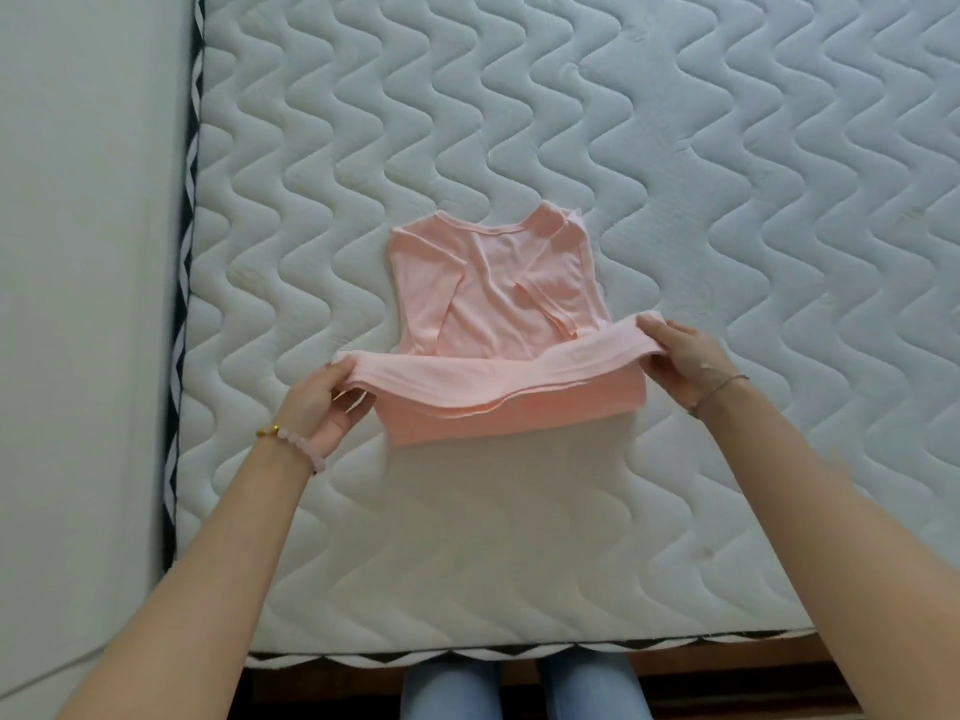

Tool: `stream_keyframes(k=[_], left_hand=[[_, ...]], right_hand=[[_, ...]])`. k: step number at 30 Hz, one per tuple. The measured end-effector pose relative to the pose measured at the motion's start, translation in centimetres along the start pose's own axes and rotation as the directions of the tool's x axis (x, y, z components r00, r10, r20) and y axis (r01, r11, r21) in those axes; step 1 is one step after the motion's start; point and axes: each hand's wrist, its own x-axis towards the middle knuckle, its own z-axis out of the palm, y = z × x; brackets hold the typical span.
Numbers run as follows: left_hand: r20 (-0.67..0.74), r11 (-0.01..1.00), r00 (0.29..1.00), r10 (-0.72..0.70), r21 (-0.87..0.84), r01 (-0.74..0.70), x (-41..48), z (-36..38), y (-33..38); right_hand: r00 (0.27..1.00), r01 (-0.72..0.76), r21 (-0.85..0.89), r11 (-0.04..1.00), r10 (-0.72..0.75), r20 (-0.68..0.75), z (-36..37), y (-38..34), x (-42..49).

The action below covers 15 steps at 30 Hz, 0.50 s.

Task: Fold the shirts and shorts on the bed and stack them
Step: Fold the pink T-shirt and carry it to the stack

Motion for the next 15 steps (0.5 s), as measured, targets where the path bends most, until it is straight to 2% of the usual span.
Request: stream_keyframes(k=[4, 6, 8, 11, 15], left_hand=[[-0.034, 0.992, 0.999, -0.032, -0.127, 0.028, 5.1, 2.9, 3.6], [-0.059, 0.984, 0.998, -0.006, -0.177, -0.005, 7.3, 4.7, 5.5], [-0.035, 0.981, 0.998, 0.042, -0.187, -0.048, 9.2, 6.1, 7.0], [-0.007, 0.995, 0.999, 0.049, -0.088, -0.05, 11.4, 6.8, 7.3], [-0.157, 0.989, 0.983, 0.099, 0.123, -0.08, 12.7, 6.4, 5.0]], right_hand=[[0.995, -0.005, 0.008, 1.0, 0.006, -0.097, 3.2, -3.4, 5.0], [0.993, 0.016, 0.045, 0.999, -0.01, -0.121, 4.9, -5.1, 7.2], [0.997, 0.01, 0.075, 0.997, -0.004, -0.083, 6.3, -6.4, 8.8], [1.0, -0.026, -0.014, 1.0, 0.026, 0.005, 7.2, -6.7, 10.3], [0.999, 0.01, -0.152, 0.988, -0.017, -0.048, 6.5, -5.6, 11.4]])
